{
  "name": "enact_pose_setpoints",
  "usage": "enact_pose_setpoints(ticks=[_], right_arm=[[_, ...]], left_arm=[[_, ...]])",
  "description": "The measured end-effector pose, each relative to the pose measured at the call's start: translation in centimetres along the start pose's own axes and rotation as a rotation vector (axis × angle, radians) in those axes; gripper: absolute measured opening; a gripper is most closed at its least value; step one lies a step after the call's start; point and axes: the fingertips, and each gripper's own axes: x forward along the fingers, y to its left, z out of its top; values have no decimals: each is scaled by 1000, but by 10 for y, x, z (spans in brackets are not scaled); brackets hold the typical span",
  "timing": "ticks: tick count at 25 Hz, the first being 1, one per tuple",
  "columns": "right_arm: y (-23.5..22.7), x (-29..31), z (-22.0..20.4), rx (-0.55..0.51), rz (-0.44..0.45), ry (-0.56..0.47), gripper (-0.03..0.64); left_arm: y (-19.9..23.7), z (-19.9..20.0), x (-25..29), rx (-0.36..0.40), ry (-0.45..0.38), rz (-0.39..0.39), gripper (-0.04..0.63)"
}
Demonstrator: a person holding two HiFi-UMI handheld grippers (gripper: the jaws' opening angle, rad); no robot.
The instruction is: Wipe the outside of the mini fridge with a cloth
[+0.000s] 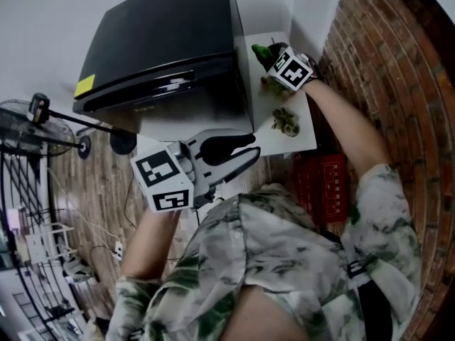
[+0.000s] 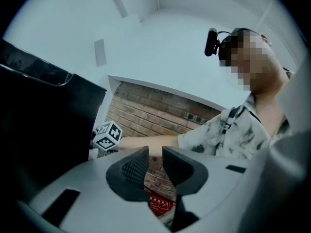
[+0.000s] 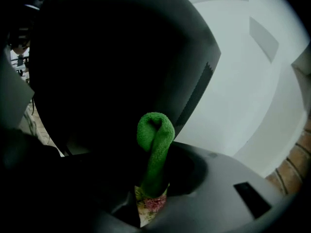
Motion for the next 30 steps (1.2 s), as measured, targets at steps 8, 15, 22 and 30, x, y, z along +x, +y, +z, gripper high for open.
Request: enact_pose_setpoints(ticks=[8, 15, 22, 30], right_arm=[[-32, -90, 97, -103, -113, -167, 120], [-23, -110, 139, -206, -158, -211, 120], [2, -89, 123, -236, -117, -196, 120], [34, -61, 81, -232, -44, -142, 120]], left_arm=[[-3, -4, 4, -4, -6, -27, 95], [-7, -4, 5, 3, -7, -34, 95], [-1, -9, 3, -14, -10, -19, 95], [5, -12, 5, -22, -4, -3, 95]])
